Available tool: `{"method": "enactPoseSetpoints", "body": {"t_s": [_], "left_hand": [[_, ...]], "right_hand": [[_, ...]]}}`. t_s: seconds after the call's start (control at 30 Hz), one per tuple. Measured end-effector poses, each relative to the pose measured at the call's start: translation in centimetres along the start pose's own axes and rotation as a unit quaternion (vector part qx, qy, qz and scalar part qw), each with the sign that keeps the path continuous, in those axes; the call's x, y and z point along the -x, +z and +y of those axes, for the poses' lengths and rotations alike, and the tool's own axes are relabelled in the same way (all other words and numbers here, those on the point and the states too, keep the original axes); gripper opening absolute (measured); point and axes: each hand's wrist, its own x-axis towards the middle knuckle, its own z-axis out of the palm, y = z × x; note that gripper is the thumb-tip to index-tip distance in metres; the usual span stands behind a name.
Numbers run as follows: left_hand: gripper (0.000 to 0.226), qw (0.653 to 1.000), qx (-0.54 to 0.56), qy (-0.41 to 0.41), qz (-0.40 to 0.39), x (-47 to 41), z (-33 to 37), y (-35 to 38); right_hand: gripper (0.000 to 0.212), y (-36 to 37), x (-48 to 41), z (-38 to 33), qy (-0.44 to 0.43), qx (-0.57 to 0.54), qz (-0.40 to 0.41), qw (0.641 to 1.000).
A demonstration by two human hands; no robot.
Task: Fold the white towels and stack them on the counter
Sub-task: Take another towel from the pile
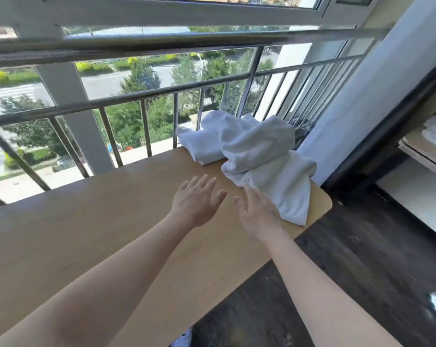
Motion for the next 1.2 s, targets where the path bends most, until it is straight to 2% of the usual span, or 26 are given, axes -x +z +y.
{"method": "enactPoseSetpoints", "body": {"t_s": [0.23, 0.43, 0.53, 0.73, 0.9, 1.1, 1.2], "left_hand": [[0.066, 1.0, -0.011, -0.003, 0.011, -7.1, 3.6, 1.3], [0.063, 0.999, -0.022, -0.027, 0.023, -13.4, 7.7, 3.6], [0.06, 0.998, -0.036, -0.041, 0.024, -16.3, 10.5, 4.7], [0.055, 0.994, -0.052, -0.088, 0.043, -22.3, 14.9, 6.9], [0.063, 0.99, -0.049, -0.122, 0.041, -25.0, 14.9, 7.7], [0.082, 0.99, -0.051, -0.129, 0.025, -27.3, 13.4, 9.3], [0.081, 0.989, -0.057, -0.123, 0.054, -27.7, 12.9, 10.4]], "right_hand": [[0.053, -1.7, -5.7, 5.5, -0.001, -0.002, -0.009, 1.0], [0.049, -2.6, -12.1, 12.2, 0.002, 0.0, -0.05, 0.999], [0.053, -3.3, -15.4, 16.2, -0.004, -0.013, -0.065, 0.998], [0.049, -3.8, -21.7, 22.7, -0.002, 0.03, -0.096, 0.995], [0.047, -3.3, -24.5, 23.8, 0.02, 0.042, -0.133, 0.99], [0.043, -2.4, -26.3, 22.9, 0.052, 0.119, -0.08, 0.988], [0.044, -1.5, -26.2, 23.0, 0.065, 0.117, -0.064, 0.989]]}}
